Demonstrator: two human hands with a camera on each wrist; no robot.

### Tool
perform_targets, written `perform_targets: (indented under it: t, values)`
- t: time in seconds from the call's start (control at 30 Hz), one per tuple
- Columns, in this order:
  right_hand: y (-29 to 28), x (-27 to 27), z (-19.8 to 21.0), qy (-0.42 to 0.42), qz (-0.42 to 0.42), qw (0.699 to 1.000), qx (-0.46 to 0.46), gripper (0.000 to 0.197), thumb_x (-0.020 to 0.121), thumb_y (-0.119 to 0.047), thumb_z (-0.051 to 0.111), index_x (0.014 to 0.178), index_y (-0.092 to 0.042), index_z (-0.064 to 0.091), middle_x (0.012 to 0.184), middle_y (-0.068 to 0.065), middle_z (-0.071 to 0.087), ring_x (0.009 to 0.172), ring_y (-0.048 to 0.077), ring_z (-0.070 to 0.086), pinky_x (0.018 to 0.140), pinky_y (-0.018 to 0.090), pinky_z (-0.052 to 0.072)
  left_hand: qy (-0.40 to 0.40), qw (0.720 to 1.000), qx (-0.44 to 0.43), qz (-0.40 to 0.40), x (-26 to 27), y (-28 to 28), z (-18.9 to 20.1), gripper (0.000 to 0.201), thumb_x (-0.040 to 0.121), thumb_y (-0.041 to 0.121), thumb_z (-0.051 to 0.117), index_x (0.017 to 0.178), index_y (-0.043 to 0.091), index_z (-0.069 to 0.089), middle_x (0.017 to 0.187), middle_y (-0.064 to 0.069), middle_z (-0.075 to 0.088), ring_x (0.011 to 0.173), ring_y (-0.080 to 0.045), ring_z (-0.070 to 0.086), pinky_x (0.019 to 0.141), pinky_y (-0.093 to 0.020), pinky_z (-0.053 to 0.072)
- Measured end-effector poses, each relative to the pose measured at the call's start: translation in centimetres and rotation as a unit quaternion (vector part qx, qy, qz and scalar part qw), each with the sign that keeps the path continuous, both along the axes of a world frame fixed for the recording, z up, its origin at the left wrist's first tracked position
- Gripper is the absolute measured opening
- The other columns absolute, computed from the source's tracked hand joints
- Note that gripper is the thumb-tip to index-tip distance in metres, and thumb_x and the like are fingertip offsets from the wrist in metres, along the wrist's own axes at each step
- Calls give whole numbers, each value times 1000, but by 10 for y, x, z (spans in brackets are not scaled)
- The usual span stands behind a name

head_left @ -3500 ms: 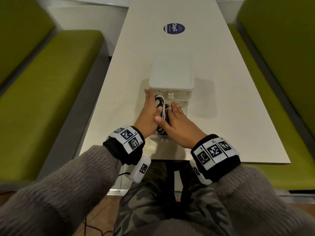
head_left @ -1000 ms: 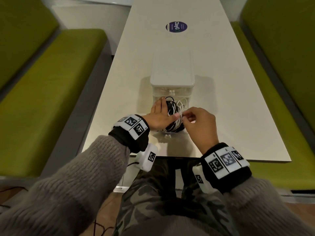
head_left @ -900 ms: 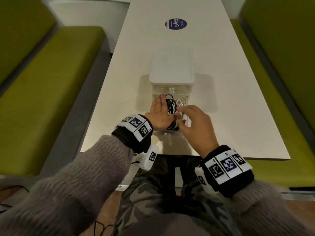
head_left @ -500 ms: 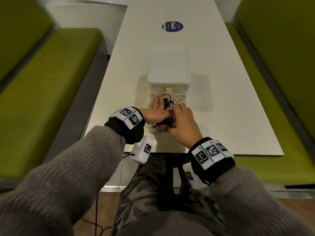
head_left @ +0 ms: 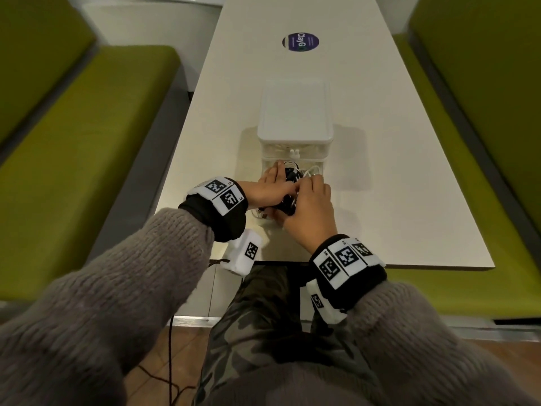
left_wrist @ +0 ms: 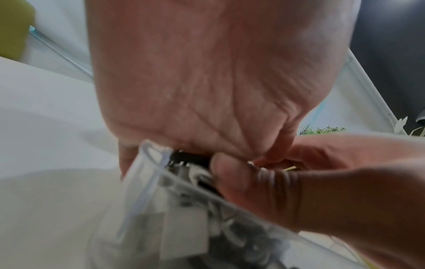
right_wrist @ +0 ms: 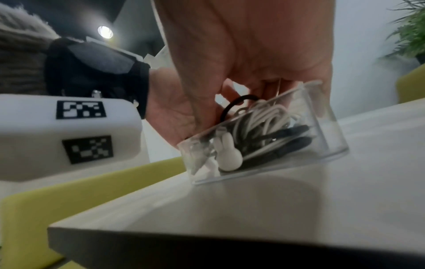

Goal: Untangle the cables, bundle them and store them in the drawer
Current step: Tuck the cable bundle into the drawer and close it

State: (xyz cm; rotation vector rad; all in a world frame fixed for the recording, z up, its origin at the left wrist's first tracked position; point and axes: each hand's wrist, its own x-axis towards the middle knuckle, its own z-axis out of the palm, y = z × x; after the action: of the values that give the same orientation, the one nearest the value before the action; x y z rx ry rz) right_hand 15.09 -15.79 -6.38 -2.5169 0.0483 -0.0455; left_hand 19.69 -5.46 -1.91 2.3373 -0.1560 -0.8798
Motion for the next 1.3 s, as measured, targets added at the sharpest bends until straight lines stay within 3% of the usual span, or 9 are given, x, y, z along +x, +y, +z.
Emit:
perform_targets:
  t: [0.17, 0.27, 0.37, 0.5, 0.67, 0.83, 0.93, 1.07, 1.3]
  values:
    - [5, 3, 1, -10, -6, 1000, -1, 63, 70, -31, 78, 120, -6, 48, 125, 11, 45, 115, 29, 44, 101, 44, 36, -5, 998, 61, 8, 0, -11, -9, 57, 102, 30, 19, 148, 7, -5, 158, -7, -9, 145, -19, -9, 115, -29, -6]
    - [-1, -6, -3, -3, 47, 999, 12, 82, 76, -31, 72, 143, -7, 30, 142, 10, 40, 130, 29, 39, 111, 48, 28, -57, 991, 111, -39, -1, -11, -19, 63, 101, 33, 18, 144, 5, -19, 155, -10, -20, 143, -21, -18, 115, -30, -11]
    - [-21, -9, 6, 30, 110, 993, 22, 103, 80, -43, 67, 153, -13, 1, 159, 7, 20, 145, 21, 21, 118, 49, 18, -64, 988, 128, -50, -2, -9, -22, 69, 100, 40, 20, 144, 7, -22, 154, -10, -24, 142, -21, -21, 114, -30, -13]
    - [-30, -3, 15, 54, 222, 962, -147, 111, 82, -56, 62, 151, -14, -13, 159, 0, -23, 146, 13, -17, 118, 40, -2, -79, 979, 168, -78, -3, -13, -19, 65, 100, 35, 16, 143, 4, -23, 152, -14, -26, 141, -23, -23, 112, -31, -16]
    - [-22, 12, 7, 74, 221, 957, -173, 101, 87, -57, 55, 152, -14, -9, 161, 1, -15, 148, 13, -9, 118, 37, -4, -84, 985, 146, -38, -2, -8, -24, 66, 99, 41, 20, 145, 16, -21, 154, 4, -24, 142, -11, -19, 114, -52, -11]
    - [-26, 11, -3, 56, 221, 956, -183, 93, 91, -64, 40, 152, -17, -13, 159, -2, -20, 147, 12, -13, 119, 36, -9, -108, 992, 41, -51, 2, 9, -28, 84, 86, 42, 39, 149, 15, -9, 158, -5, -10, 145, -21, -7, 116, -53, 2]
    - [-28, 12, -7, 43, 221, 958, -176, 88, 91, -65, 34, 151, -22, -15, 159, -2, -19, 147, 13, -14, 119, 37, -9, -220, 972, 40, -71, -6, 17, -13, 75, 81, 43, 22, 150, 17, 9, 158, -3, 1, 145, -19, -6, 117, -48, 2]
    - [-28, 12, -8, 36, 233, 950, -204, 78, 92, -67, 26, 145, -35, -21, 159, 1, -20, 148, 18, -13, 117, 38, -11, -421, 905, 10, -65, 18, 38, 7, 60, 95, 22, 31, 150, 12, 9, 158, -5, 4, 145, -21, 3, 115, -38, 7]
    - [-27, 21, -3, 48, 240, 942, -231, 79, 91, -67, 29, 153, -31, -5, 160, 3, -18, 148, 18, -12, 118, 41, -10, -370, 915, 23, -158, 55, 46, -9, 59, 99, 24, 42, 148, 10, 13, 158, -6, 6, 146, -20, -3, 115, -25, -2]
